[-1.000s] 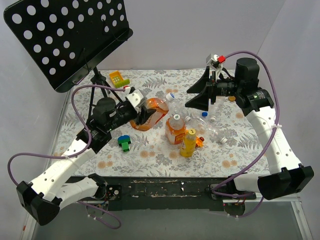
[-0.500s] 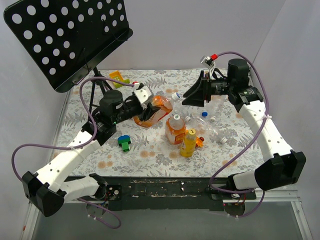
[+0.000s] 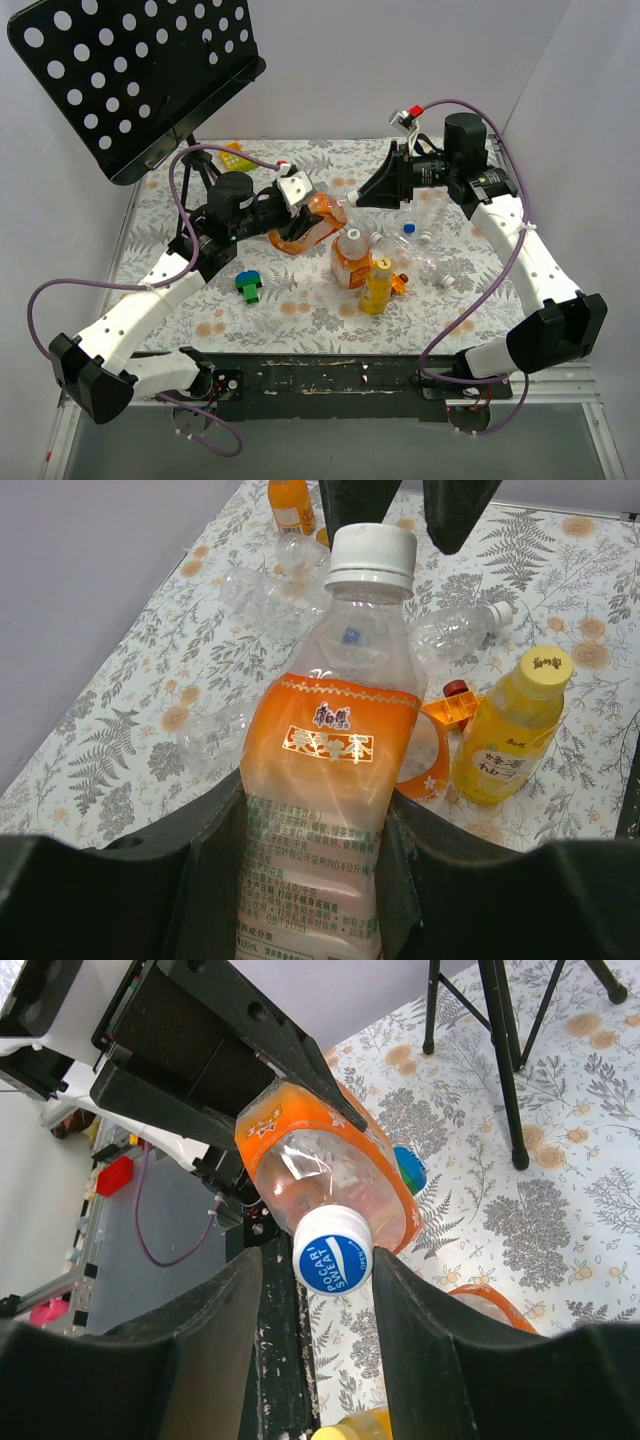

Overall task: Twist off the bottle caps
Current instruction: Unscrew the bottle cap from the plastic bottle.

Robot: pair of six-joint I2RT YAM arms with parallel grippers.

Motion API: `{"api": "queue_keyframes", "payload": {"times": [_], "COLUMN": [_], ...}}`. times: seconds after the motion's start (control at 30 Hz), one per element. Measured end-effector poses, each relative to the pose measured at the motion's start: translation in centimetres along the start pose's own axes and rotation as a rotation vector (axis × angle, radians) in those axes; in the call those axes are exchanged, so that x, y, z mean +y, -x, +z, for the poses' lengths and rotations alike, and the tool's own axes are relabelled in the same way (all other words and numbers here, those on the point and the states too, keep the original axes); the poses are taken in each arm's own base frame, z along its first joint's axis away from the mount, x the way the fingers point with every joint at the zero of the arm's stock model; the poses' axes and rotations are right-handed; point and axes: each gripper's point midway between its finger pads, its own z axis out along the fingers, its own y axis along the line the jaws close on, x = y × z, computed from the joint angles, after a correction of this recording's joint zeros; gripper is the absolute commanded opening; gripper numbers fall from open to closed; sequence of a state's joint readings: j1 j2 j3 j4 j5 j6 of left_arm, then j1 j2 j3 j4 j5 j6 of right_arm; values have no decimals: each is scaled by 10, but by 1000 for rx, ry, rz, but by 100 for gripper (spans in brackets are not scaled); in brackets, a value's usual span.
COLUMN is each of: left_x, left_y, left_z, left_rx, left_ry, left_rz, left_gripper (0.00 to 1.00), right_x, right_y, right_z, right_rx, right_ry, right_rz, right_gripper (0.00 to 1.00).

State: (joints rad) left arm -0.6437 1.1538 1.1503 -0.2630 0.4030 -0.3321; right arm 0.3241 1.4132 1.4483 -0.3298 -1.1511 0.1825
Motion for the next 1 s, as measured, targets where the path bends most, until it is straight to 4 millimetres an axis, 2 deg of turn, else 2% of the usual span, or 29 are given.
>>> {"api": "queue_keyframes", "payload": {"times": [0.1, 0.23, 0.53, 0.6, 0.7, 0.83, 1.0], "left_x": [-1, -3, -7, -9, -14, -22, -56], "left_y": [-1, -4, -5, -5, -3, 0, -10], "left_z": [0, -1, -2, -4, -8, -17, -36], "left_rx": [4, 15, 29, 41, 53, 64, 119], "left_ry": [-7, -16, -31, -41, -64, -123, -301], "left_rz": [1, -5, -23, -42, -88, -164, -297], "left_gripper": [0, 0, 0, 0, 0, 0, 0], "right_x": [-2, -5, -6, -4, 2, 18, 43], "right_y": [-2, -7, -11, -12, -11, -10, -46], "right_z": [1, 6, 8, 8, 9, 15, 18], "right_rx": [6, 21, 45, 59, 96, 169, 312], "right_ry": [-5, -13, -6, 10, 39, 84, 187], "right_rz": [5, 5, -28, -63, -182, -463, -822], "right_gripper": [51, 42, 1, 1, 1, 1, 1]}}
